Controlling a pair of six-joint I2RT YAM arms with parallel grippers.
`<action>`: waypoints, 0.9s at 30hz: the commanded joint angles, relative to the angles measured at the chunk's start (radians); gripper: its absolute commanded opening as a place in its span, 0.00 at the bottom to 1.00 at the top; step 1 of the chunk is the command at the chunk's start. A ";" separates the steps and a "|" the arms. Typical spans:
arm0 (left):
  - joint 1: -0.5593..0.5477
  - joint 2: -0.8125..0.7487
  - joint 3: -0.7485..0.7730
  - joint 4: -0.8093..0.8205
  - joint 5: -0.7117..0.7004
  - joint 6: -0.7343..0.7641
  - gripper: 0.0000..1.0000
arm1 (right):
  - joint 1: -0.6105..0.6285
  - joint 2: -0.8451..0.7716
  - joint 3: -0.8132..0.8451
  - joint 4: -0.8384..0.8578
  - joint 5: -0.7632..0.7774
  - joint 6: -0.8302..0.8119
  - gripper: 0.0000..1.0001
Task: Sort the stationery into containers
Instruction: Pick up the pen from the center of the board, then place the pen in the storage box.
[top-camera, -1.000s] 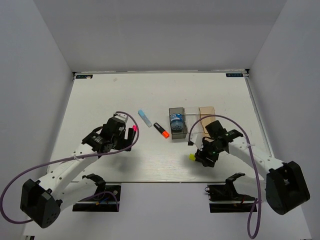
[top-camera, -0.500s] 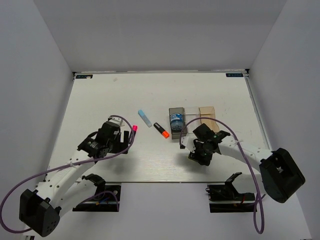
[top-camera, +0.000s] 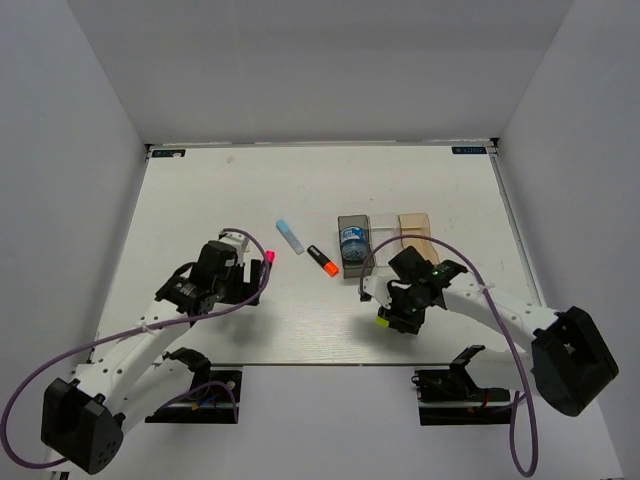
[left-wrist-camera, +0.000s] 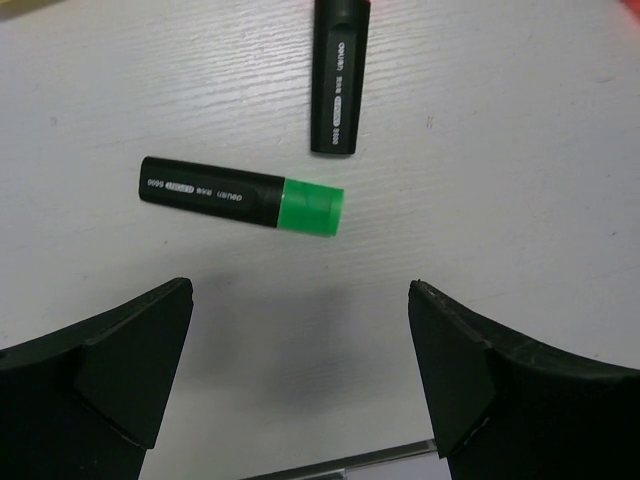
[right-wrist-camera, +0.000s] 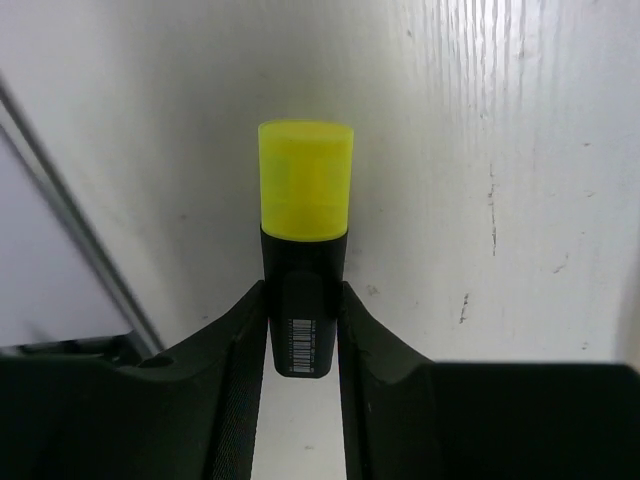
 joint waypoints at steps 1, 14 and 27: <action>0.023 0.050 0.032 0.092 0.091 0.054 0.99 | 0.003 -0.078 0.116 -0.102 -0.143 -0.008 0.00; 0.023 0.290 0.193 -0.077 -0.177 -0.271 0.66 | -0.004 0.127 0.500 0.114 0.433 0.501 0.00; 0.042 0.196 0.092 -0.185 -0.137 -0.687 0.79 | -0.085 0.419 0.733 0.035 0.668 0.820 0.00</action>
